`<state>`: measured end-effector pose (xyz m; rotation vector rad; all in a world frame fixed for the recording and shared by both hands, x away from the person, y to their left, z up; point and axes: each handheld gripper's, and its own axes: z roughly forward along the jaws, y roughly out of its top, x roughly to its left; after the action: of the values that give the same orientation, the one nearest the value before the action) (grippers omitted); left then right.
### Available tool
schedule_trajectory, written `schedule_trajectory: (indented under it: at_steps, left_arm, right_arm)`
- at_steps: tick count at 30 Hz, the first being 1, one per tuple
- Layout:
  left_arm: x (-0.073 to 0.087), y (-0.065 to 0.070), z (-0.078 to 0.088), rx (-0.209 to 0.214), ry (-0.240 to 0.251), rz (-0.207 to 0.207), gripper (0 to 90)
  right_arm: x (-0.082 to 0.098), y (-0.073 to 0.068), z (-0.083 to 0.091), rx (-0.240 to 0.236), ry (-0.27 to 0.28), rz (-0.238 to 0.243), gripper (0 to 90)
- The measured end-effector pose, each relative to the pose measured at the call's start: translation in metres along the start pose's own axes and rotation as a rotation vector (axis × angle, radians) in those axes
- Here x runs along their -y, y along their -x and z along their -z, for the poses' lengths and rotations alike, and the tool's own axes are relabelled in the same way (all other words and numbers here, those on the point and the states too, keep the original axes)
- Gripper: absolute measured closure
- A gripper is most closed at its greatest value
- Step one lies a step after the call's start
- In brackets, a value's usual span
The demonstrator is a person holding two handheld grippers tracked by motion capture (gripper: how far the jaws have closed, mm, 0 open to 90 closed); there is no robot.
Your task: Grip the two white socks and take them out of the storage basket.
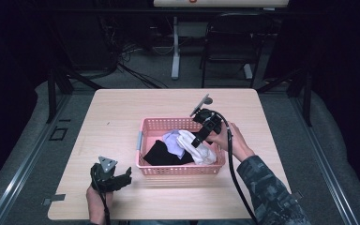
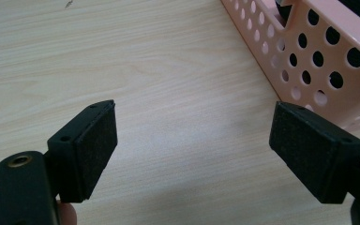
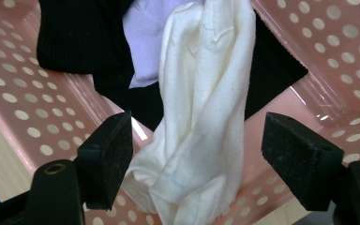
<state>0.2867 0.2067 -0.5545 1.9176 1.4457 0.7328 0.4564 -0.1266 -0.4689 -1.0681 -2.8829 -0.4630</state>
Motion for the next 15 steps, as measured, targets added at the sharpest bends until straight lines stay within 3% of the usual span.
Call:
schedule_trajectory:
  at_steps: [4,6,11,15]
  left_arm:
    - [0.000,0.000,0.000,-0.001,0.002,0.000,15.5]
    - [0.000,0.000,0.000,0.000,0.000,0.000,15.5]
    - [0.000,-0.001,0.000,-0.002,0.002,0.005,15.5]
    - [0.000,-0.001,0.000,-0.002,0.001,0.003,15.5]
  right_arm:
    - [-0.002,-0.001,-0.006,-0.001,-0.012,-0.011,28.5]
    - [-0.006,0.001,-0.014,0.001,-0.053,-0.002,32.6]
    - [-0.010,0.002,-0.028,-0.010,-0.083,-0.028,38.6]
    - [-0.011,0.004,-0.035,-0.005,-0.086,-0.049,42.1]
